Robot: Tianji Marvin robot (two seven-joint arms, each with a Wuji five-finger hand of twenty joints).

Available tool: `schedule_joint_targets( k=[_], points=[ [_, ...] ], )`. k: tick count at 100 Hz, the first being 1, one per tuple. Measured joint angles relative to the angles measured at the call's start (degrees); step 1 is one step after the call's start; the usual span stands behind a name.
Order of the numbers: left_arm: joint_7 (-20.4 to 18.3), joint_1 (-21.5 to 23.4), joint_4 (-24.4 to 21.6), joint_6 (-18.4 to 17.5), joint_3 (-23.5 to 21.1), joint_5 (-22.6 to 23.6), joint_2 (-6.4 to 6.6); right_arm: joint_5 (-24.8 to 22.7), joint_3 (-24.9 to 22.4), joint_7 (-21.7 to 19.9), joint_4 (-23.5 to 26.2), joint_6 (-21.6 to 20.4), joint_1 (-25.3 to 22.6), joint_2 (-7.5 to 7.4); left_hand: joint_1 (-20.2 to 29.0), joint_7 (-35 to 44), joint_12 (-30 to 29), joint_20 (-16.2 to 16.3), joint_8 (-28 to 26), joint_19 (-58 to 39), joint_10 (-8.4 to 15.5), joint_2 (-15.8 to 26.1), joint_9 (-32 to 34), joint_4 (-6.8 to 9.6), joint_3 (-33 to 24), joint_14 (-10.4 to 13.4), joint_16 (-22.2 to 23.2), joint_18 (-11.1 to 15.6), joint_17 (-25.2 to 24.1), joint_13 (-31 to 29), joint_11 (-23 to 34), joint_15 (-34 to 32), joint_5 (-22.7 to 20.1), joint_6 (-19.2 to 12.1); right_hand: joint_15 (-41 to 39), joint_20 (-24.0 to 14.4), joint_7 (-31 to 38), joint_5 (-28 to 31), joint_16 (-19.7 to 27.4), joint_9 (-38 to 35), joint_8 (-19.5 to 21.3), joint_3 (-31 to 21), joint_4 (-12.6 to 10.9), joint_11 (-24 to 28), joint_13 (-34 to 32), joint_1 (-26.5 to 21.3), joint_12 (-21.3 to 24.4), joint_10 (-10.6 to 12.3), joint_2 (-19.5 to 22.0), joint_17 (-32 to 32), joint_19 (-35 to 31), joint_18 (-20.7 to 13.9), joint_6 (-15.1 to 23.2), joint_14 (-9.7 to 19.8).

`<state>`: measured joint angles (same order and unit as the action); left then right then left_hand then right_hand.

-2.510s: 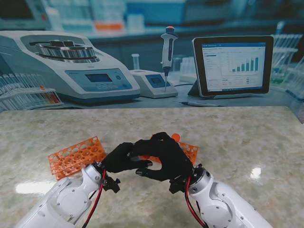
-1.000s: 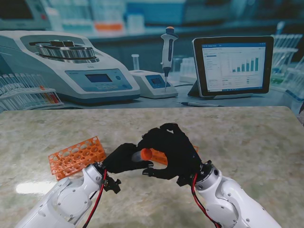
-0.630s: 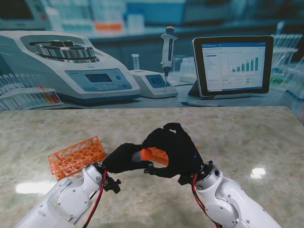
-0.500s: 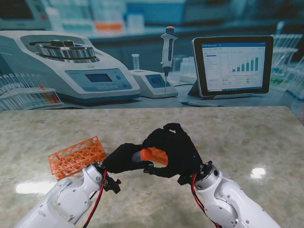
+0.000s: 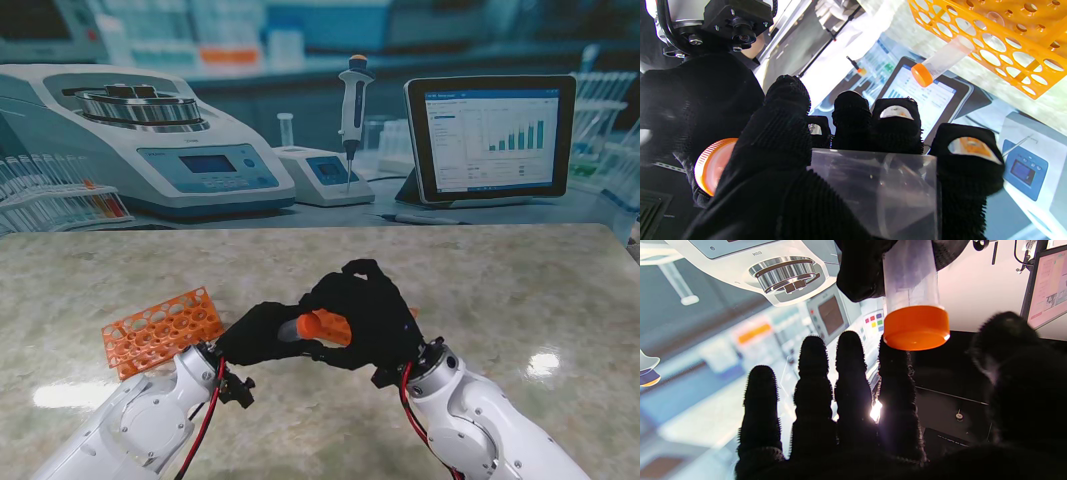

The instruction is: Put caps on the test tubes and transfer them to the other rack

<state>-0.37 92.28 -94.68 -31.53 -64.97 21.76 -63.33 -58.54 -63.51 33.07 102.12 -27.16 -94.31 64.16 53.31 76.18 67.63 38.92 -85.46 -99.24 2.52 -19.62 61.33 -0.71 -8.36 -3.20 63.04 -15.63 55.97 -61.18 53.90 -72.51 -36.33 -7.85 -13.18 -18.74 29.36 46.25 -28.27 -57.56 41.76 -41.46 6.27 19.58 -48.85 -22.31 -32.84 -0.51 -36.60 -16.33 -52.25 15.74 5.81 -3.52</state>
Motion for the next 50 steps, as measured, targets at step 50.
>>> schedule_joint_targets(
  k=[50],
  points=[
    [0.0, 0.0, 0.0, 0.1, 0.0, 0.0, 0.02, 0.8, 0.4, -0.3, -0.6, 0.6, 0.7, 0.08, 0.0, -0.5, 0.0, 0.0, 0.0, 0.0, 0.0, 0.0, 0.0, 0.00, 0.0, 0.0, 0.0, 0.0, 0.0, 0.0, 0.0, 0.1, 0.0, 0.0, -1.4, -0.7, 7.9, 0.0, -1.1, -3.5, -6.7, 4.4, 6.1, 0.6, -3.2, -8.9, -1.0, 0.7, -0.8, -1.8, -1.0, 0.0, 1.0, 0.7]
  ],
)
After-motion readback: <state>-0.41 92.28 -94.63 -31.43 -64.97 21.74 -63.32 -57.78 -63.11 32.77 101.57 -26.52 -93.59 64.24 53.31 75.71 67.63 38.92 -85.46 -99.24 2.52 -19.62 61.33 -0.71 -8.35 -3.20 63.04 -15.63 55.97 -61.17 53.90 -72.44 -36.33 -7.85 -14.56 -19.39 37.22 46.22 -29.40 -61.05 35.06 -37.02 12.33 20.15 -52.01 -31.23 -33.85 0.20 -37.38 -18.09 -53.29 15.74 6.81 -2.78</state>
